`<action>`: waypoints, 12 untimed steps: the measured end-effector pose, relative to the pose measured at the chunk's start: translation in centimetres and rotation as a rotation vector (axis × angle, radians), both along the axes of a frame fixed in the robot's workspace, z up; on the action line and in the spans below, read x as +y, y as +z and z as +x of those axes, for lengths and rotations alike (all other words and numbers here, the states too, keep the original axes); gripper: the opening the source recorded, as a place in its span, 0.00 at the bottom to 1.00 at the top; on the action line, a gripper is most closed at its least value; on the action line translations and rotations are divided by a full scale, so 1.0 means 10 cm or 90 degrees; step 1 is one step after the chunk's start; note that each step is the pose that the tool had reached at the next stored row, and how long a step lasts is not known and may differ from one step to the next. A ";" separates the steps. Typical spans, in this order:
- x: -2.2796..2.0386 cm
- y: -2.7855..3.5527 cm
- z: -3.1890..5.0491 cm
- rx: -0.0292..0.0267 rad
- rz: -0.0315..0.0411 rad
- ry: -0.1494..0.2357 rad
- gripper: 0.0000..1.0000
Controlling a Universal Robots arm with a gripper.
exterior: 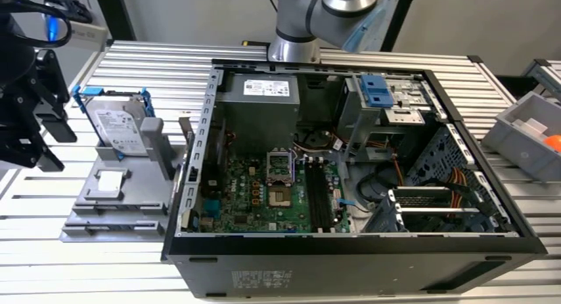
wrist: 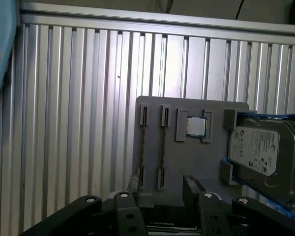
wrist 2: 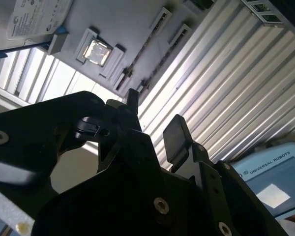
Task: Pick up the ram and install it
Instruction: 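Pick up the ram and move it above insertion slot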
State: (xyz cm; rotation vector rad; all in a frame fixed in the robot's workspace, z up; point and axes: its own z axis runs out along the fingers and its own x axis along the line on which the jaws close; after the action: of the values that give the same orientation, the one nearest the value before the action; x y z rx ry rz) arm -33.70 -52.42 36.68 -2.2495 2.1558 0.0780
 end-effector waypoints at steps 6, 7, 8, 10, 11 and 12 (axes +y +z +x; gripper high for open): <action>0.000 -0.052 0.001 0.0000 0.0000 0.000 1.00; 0.000 -0.059 0.001 0.0000 0.0000 0.000 1.00; 0.000 -0.065 0.001 0.0000 0.0000 0.000 1.00; 0.000 -0.078 0.001 0.0001 0.0000 0.000 1.00; 0.000 -0.084 0.002 0.0000 0.0000 0.000 1.00; 0.000 -0.091 0.001 0.0000 0.0000 0.000 1.00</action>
State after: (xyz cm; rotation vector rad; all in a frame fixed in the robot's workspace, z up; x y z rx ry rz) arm -33.68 -52.42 35.77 -2.2495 2.1558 0.0780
